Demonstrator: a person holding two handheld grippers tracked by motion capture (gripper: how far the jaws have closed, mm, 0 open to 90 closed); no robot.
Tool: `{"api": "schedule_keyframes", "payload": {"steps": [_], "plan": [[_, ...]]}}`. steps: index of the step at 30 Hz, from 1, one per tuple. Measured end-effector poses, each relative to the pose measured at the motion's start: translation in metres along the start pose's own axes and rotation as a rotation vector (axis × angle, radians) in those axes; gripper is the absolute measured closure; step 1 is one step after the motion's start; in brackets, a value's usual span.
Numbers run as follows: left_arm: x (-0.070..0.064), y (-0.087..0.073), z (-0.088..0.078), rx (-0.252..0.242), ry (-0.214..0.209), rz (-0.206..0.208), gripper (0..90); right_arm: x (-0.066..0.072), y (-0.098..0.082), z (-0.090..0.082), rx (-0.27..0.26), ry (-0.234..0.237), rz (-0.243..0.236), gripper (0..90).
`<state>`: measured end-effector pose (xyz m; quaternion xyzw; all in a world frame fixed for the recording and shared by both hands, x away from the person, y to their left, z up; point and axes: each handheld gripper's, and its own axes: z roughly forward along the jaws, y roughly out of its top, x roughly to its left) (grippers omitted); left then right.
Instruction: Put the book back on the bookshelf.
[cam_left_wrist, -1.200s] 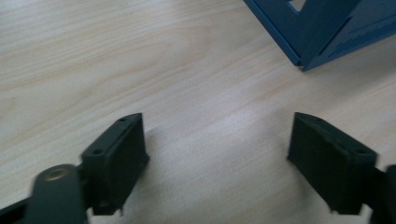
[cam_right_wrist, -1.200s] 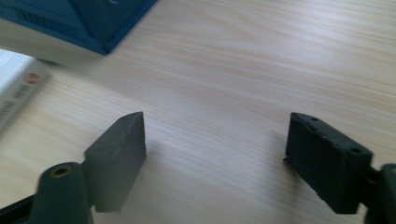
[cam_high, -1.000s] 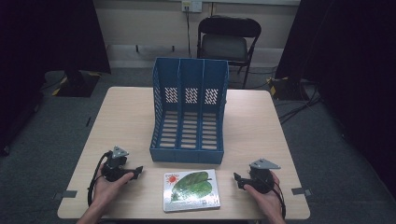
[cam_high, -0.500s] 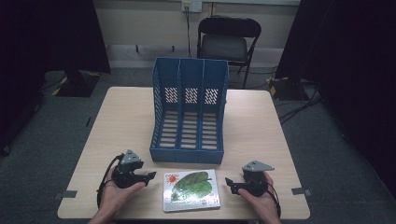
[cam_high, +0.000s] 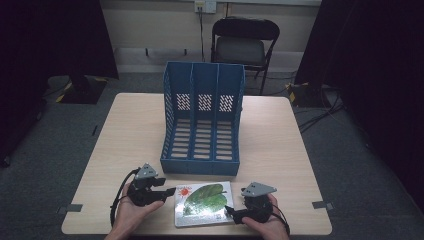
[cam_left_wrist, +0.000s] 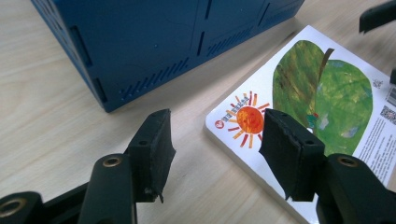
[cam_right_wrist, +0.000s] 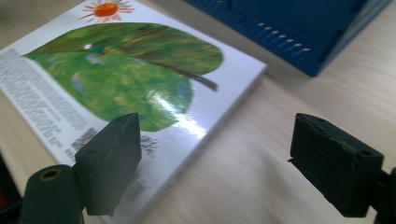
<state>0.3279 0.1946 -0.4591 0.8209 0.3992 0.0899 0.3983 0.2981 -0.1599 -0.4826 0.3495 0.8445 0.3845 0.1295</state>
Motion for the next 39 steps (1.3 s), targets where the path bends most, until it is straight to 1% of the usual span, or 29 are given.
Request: {"api": "schedule_keyframes", "payload": {"steps": [2,3,4,5,6,8,9,10,11,12,13,14,15,16,18,19,20,22,23,24,26,28,29,30,31,32,34,36,39], "plan": [[0.001,0.000,0.005,0.014,-0.015,-0.015,43.2,0.002,-0.001,0.001,0.002,0.010,-0.007,16.8],[0.002,-0.001,0.008,0.012,-0.013,-0.021,42.7,0.004,-0.002,0.004,0.010,0.032,-0.021,16.3],[0.003,-0.002,0.010,0.015,-0.017,-0.026,42.0,0.006,-0.002,0.005,0.011,0.058,-0.023,16.3],[0.005,-0.002,0.013,0.025,-0.024,-0.032,42.0,0.008,-0.002,0.006,0.019,0.071,-0.025,16.0],[0.008,-0.002,0.016,0.053,-0.030,-0.037,41.1,0.011,-0.001,0.005,0.011,0.056,-0.063,15.4],[0.007,-0.002,0.017,0.051,-0.029,-0.036,41.1,0.012,-0.001,0.005,0.010,0.058,-0.070,15.3],[0.006,-0.002,0.018,0.050,-0.027,-0.036,41.1,0.013,-0.002,0.006,0.010,0.069,-0.070,15.6],[0.005,-0.002,0.019,0.041,-0.033,-0.047,40.7,0.013,-0.002,0.005,0.009,0.063,-0.077,15.5],[0.004,-0.003,0.021,0.041,-0.054,-0.045,40.0,0.016,-0.001,0.005,-0.005,0.053,-0.106,16.0],[0.004,-0.003,0.021,0.041,-0.054,-0.045,40.0,0.016,-0.001,0.005,-0.005,0.053,-0.106,16.0],[0.001,-0.003,0.024,0.050,-0.052,-0.041,39.5,0.017,-0.002,0.006,0.001,0.083,-0.096,16.0],[0.001,-0.003,0.024,0.050,-0.052,-0.041,38.9,0.017,-0.002,0.006,0.001,0.089,-0.095,15.9],[0.000,-0.003,0.025,0.065,-0.054,-0.025,38.9,0.017,-0.002,0.006,0.001,0.089,-0.095,15.9],[-0.002,-0.004,0.027,0.059,-0.061,-0.030,38.1,0.017,-0.003,0.006,0.002,0.100,-0.094,15.9],[-0.004,-0.006,0.031,0.073,-0.078,-0.043,35.6,0.016,-0.004,0.005,0.008,0.107,-0.087,15.8],[-0.004,-0.006,0.032,0.079,-0.077,-0.031,33.8,0.015,-0.005,0.005,0.008,0.115,-0.084,15.2],[-0.005,-0.006,0.033,0.065,-0.077,-0.044,33.8,0.015,-0.005,0.005,0.008,0.115,-0.084,15.2],[-0.005,-0.006,0.035,0.062,-0.089,-0.066,29.5,0.014,-0.006,0.004,0.012,0.123,-0.076,14.9],[-0.004,-0.006,0.036,0.066,-0.096,-0.065,29.5,0.014,-0.006,0.004,0.012,0.123,-0.076,14.9],[-0.005,-0.006,0.038,0.062,-0.113,-0.081,27.1,0.014,-0.007,0.003,0.015,0.131,-0.072,14.6],[-0.004,-0.006,0.039,0.058,-0.121,-0.087,26.9,0.014,-0.007,0.003,0.026,0.140,-0.079,14.2],[-0.004,-0.005,0.041,0.049,-0.121,-0.079,26.7,0.015,-0.010,0.007,0.066,0.147,-0.094,13.5],[-0.005,-0.005,0.042,0.041,-0.125,-0.086,26.4,0.015,-0.009,0.007,0.065,0.146,-0.099,13.6],[-0.005,-0.005,0.043,0.036,-0.148,-0.103,26.5,0.016,-0.009,0.007,0.068,0.144,-0.099,13.5],[-0.005,-0.005,0.043,0.036,-0.148,-0.103,26.2,0.016,-0.009,0.007,0.068,0.144,-0.099,13.5],[-0.004,-0.005,0.043,0.035,-0.160,-0.114,26.2,0.016,-0.009,0.008,0.069,0.142,-0.100,13.0],[-0.002,-0.005,0.043,0.028,-0.182,-0.146,22.3,0.016,-0.009,0.008,0.066,0.145,-0.103,12.2],[0.002,-0.005,0.042,0.018,-0.214,-0.191,22.5,0.018,-0.009,0.009,0.069,0.138,-0.106,10.6],[0.004,-0.005,0.039,-0.007,-0.226,-0.200,23.5,0.018,-0.009,0.010,0.069,0.134,-0.113,10.0]]}}
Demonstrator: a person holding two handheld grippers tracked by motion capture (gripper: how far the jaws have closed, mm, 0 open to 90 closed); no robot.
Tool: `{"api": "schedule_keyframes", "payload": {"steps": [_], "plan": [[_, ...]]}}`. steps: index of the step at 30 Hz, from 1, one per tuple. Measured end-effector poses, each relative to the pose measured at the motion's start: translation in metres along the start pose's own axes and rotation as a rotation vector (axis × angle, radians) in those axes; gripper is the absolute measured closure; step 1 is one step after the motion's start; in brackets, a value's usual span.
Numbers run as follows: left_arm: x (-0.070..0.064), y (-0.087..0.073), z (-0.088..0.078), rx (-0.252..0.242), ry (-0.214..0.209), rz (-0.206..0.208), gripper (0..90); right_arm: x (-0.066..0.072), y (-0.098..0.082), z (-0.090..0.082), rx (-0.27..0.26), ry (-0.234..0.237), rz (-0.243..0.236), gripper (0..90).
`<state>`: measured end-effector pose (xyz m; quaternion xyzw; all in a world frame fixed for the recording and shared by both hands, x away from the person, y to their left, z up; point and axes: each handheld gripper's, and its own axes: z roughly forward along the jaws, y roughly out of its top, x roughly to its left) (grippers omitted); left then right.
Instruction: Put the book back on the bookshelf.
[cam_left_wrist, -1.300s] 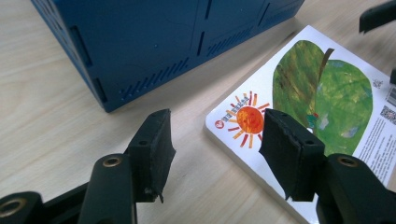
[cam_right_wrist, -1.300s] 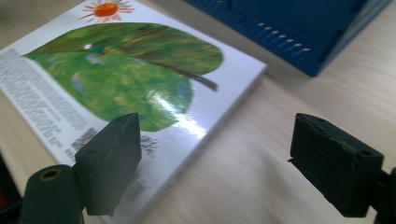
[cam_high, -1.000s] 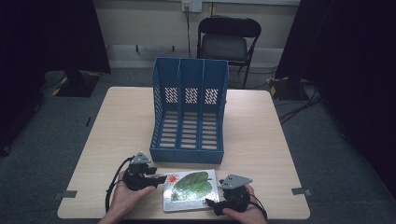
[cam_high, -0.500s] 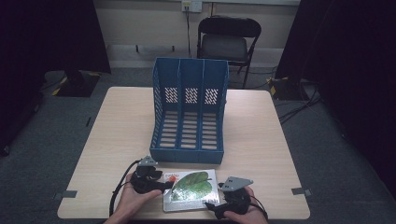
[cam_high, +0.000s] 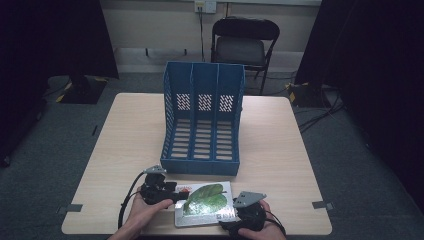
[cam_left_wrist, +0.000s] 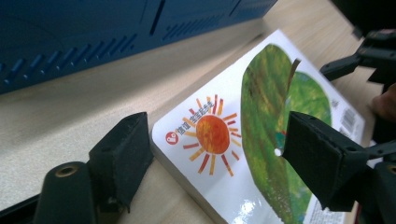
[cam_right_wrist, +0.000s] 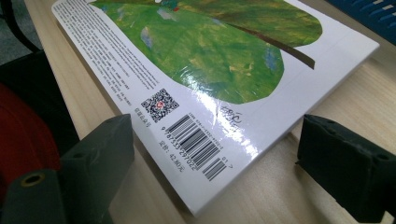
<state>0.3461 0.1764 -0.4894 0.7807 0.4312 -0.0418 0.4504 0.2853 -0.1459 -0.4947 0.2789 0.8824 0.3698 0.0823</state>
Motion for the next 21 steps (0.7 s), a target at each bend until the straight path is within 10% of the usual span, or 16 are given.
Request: {"api": "schedule_keyframes", "payload": {"steps": [21], "plan": [[0.0074,0.0015,-0.0066,-0.016,-0.094,-0.108,22.8,0.0049,0.0012,0.0053,0.032,-0.041,-0.041,1.6]]}}
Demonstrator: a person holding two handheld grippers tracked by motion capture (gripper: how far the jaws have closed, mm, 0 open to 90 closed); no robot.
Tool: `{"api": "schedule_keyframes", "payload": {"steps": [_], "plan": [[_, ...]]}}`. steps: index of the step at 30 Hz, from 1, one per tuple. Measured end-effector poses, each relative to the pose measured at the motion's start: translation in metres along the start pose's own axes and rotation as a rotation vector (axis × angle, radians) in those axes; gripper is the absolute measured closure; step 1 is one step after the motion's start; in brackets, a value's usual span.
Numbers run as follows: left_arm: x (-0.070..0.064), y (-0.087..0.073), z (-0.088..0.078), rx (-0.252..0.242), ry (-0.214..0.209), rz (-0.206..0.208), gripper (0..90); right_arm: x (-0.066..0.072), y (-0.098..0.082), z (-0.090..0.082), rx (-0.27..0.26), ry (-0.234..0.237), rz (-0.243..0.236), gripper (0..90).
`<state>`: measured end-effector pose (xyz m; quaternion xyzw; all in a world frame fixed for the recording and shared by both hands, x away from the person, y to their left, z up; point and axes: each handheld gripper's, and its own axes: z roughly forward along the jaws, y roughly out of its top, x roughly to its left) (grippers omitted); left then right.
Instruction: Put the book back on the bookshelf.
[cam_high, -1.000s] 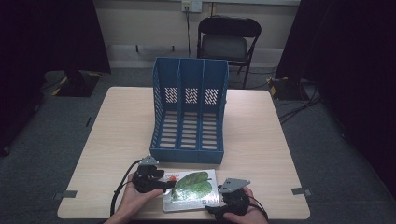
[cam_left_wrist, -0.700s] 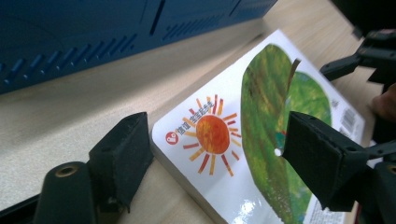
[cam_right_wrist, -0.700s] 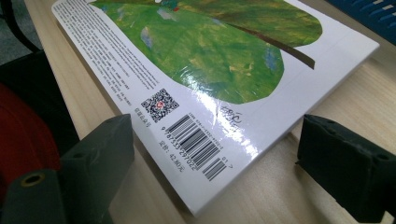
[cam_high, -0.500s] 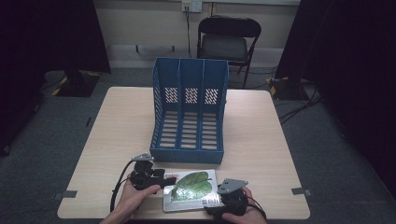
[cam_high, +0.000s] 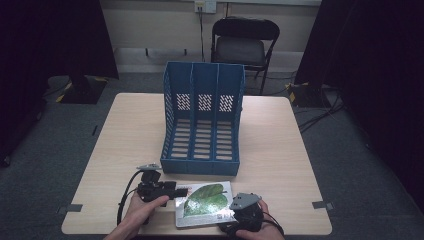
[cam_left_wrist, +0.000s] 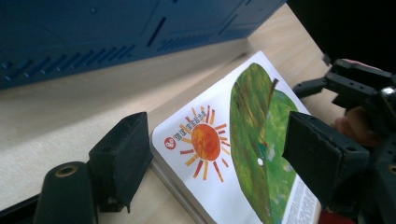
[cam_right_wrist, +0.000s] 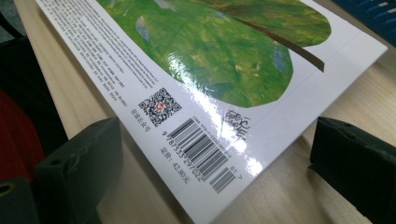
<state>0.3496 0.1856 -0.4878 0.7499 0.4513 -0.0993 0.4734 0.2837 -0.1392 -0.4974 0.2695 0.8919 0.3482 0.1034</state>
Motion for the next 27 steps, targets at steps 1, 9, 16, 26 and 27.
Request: {"api": "schedule_keyframes", "payload": {"steps": [1,9,16,26,27], "plan": [[0.000,-0.001,0.000,-0.002,-0.004,-0.012,22.8,0.000,0.000,0.000,0.000,0.000,0.001,1.5],[0.006,-0.005,-0.007,-0.050,-0.067,-0.116,26.6,0.000,0.000,0.001,-0.004,-0.002,0.008,0.0],[0.007,-0.007,-0.012,-0.055,-0.083,-0.134,32.9,0.000,-0.001,0.002,-0.011,-0.003,0.012,0.0],[0.010,-0.008,-0.015,-0.071,-0.126,-0.173,34.4,-0.001,-0.001,0.001,-0.023,0.008,0.036,0.0],[0.009,-0.008,-0.014,-0.072,-0.124,-0.174,34.3,-0.001,-0.001,0.001,-0.025,0.006,0.037,0.0]]}}
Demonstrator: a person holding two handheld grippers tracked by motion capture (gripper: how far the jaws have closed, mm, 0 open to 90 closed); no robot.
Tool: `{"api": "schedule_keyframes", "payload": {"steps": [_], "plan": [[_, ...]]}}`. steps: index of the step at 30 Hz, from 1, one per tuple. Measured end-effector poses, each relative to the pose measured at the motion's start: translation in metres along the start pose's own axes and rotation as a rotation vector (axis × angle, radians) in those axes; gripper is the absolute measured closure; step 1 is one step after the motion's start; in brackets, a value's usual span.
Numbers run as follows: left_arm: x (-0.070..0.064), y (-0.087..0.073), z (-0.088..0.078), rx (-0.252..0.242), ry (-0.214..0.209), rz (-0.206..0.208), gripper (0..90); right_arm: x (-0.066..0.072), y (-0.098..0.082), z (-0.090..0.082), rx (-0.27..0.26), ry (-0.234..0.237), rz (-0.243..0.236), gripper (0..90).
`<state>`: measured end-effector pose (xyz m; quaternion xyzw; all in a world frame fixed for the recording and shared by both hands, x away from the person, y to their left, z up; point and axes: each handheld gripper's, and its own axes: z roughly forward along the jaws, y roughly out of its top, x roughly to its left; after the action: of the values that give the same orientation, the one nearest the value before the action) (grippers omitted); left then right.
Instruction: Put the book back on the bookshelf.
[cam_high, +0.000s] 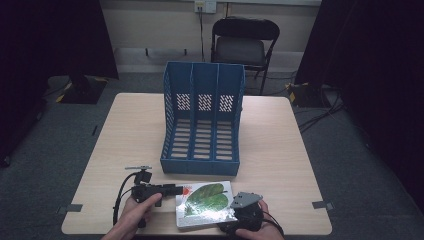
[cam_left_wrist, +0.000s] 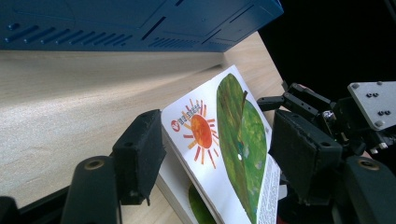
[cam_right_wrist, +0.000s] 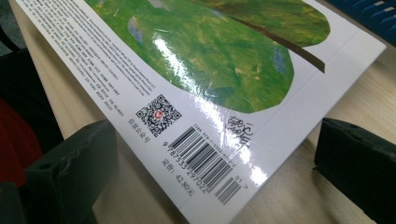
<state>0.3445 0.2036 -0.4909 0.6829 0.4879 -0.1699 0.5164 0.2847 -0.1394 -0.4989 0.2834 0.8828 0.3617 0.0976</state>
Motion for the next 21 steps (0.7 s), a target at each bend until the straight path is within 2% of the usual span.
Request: {"api": "schedule_keyframes", "payload": {"steps": [4,7,14,17,19,21], "plan": [[-0.0001,0.0003,-0.0004,-0.007,-0.006,0.002,33.4,0.0003,-0.0004,0.0000,-0.004,-0.001,0.004,0.0],[0.0000,0.0007,-0.0006,-0.020,-0.025,-0.010,32.6,-0.0011,0.0001,-0.0003,-0.004,0.007,0.005,0.0],[-0.0032,0.0009,-0.0004,-0.041,-0.005,-0.007,30.7,-0.0009,0.0004,-0.0013,0.000,0.005,0.005,0.2],[-0.0033,0.0013,-0.0005,-0.049,-0.027,-0.036,30.6,-0.0009,0.0005,-0.0022,0.005,0.008,0.018,0.6],[-0.0028,0.0017,0.0002,-0.045,-0.022,-0.027,30.6,-0.0009,0.0008,-0.0025,0.008,0.010,0.025,0.6],[-0.0036,0.0015,0.0017,-0.031,0.000,-0.029,30.6,-0.0005,0.0010,-0.0020,0.008,0.005,0.015,0.6]]}}
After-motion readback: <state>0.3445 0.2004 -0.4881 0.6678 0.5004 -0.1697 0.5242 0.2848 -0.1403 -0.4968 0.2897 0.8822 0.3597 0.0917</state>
